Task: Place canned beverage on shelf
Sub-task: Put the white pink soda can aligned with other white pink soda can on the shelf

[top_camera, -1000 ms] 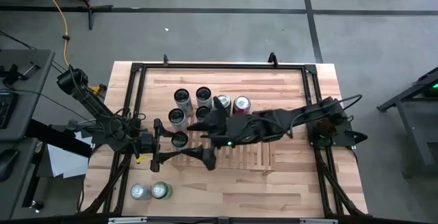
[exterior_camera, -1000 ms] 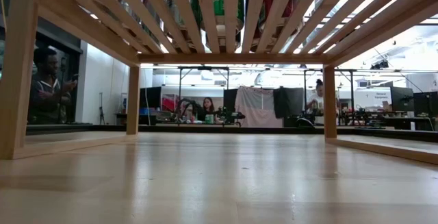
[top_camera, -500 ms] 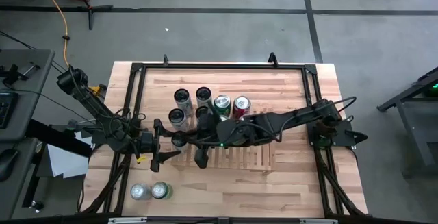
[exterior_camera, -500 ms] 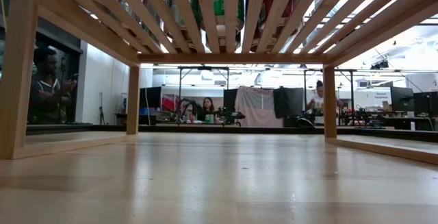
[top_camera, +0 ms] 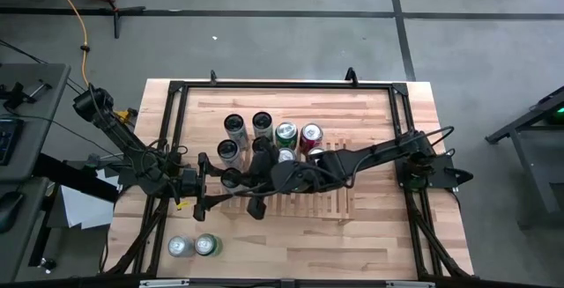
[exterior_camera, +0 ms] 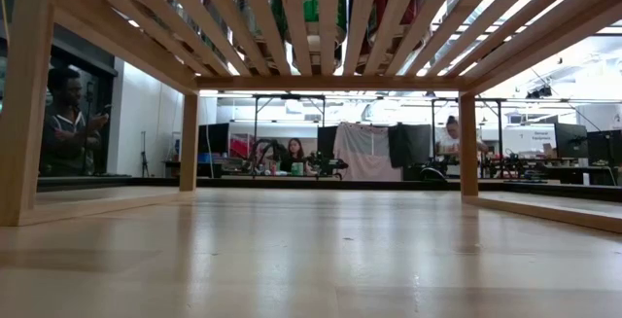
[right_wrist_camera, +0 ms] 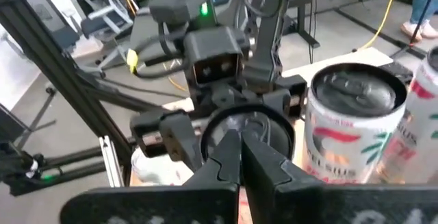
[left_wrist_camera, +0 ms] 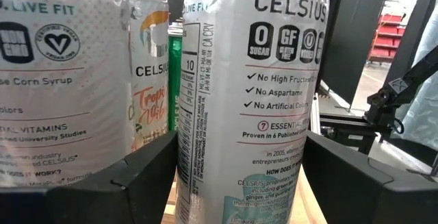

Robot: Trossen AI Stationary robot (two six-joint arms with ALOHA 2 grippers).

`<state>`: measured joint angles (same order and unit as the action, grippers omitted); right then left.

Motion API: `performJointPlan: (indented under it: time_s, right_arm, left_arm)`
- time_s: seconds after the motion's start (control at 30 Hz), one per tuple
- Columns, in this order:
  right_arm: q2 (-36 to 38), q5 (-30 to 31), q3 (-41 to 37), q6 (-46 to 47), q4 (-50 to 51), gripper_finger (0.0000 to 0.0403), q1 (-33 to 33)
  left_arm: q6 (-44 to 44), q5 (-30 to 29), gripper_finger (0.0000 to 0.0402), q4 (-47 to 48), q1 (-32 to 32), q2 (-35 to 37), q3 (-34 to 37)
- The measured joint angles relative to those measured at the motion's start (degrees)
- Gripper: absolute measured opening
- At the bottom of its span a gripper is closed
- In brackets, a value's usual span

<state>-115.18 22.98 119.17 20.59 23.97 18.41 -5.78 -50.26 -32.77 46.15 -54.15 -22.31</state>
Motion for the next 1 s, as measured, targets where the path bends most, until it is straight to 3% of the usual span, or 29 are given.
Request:
performJointPlan:
  time_s: [1.0]
  right_arm:
    - [-0.46, -0.69, 0.02, 1.43, 1.99, 0.0, -0.31]
  left_arm:
    - [-1.68, 0.17, 0.0296, 0.0, -0.02, 0.0, 0.07]
